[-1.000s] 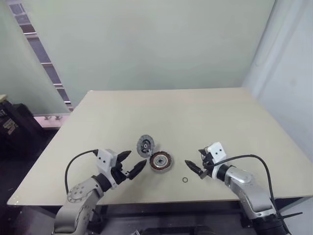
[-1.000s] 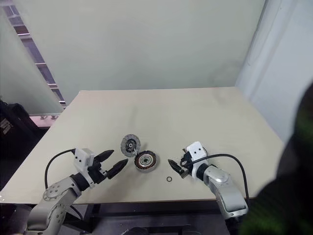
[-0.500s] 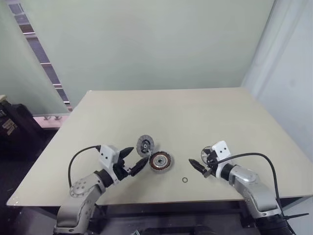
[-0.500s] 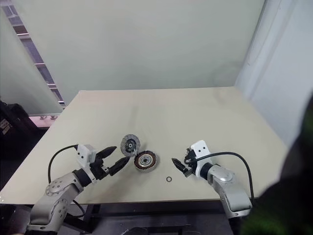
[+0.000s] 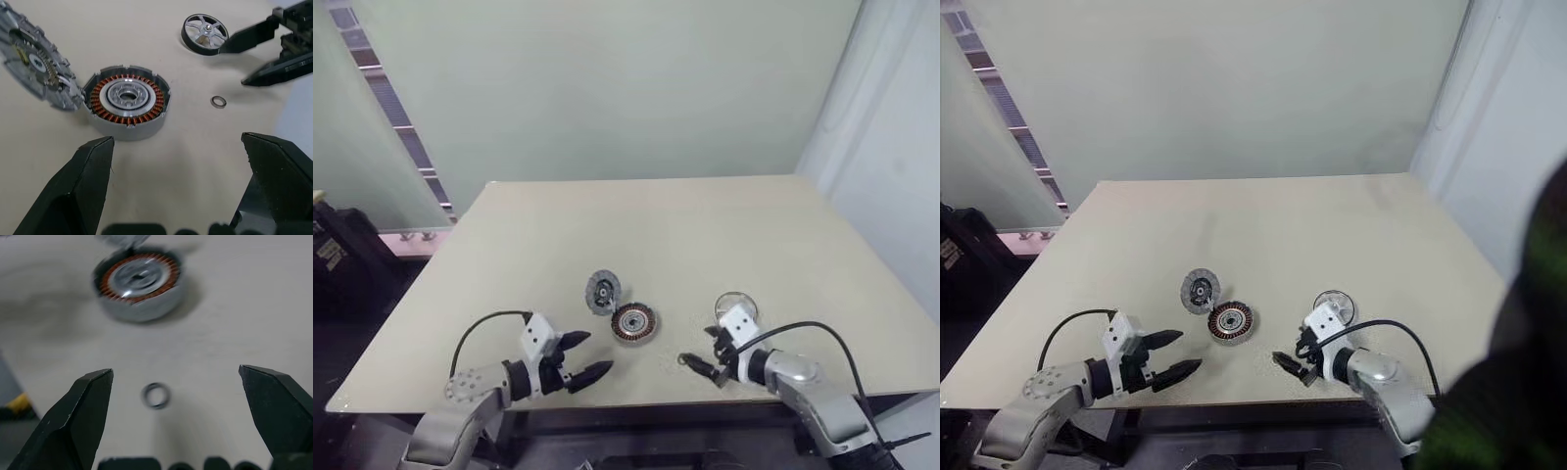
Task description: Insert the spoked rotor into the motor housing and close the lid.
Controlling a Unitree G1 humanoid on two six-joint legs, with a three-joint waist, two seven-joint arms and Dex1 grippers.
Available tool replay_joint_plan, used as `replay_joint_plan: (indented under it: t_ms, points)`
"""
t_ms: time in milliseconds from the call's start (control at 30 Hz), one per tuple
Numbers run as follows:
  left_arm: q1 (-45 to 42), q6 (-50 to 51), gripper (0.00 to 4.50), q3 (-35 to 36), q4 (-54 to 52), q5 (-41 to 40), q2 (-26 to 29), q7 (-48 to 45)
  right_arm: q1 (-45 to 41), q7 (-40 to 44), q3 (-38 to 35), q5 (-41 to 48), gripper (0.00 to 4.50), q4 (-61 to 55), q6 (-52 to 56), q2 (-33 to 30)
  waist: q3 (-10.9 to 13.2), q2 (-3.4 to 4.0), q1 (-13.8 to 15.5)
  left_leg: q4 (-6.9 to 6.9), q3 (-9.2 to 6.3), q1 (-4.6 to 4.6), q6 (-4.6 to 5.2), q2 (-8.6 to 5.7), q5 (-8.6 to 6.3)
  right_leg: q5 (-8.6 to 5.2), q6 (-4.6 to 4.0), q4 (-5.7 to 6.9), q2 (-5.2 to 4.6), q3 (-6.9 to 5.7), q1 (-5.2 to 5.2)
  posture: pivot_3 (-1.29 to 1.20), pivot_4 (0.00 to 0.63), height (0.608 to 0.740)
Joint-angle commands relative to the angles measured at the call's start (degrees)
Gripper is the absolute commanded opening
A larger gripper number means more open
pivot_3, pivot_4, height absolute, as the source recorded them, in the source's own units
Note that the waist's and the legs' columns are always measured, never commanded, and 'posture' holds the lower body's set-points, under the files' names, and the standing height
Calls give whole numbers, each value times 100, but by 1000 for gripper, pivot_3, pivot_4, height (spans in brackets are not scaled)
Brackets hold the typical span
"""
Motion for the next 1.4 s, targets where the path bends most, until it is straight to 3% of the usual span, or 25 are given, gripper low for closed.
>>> replay_joint_plan:
  t_ms: [33,567,667,967,1400]
  points:
    - [5,-201,4500,9,-11,-22,-94,-62,-76,-85,201,-194,4493,-13,-140,36,0,0,1,1,1,0,-2,4,-1,0,0,0,-1,0,0,0,0,740]
    - [183,-308,4500,-274,37,376,10,-268,-253,-221,336,-460,4493,777,-499,306,0,-1,-1,4,4,0,-7,11,-5,0,0,0,2,-1,0,0,0,740]
    - [185,-348,4500,-310,44,439,-4,-281,-261,-219,370,-520,3905,882,-492,329,0,-1,-1,3,3,0,-3,10,-2,0,0,0,2,-1,0,0,0,740]
    - [165,-416,4500,-355,59,490,-13,-272,-215,-239,394,-579,793,867,-454,334,-1,-1,-2,2,5,2,-3,11,-2,0,1,1,3,-2,0,0,0,740]
    - [-11,-427,4500,-19,266,324,-127,-139,-642,-309,89,-395,798,213,64,532,0,-1,-4,4,8,2,-3,19,-2,0,1,2,5,-1,-2,0,0,740]
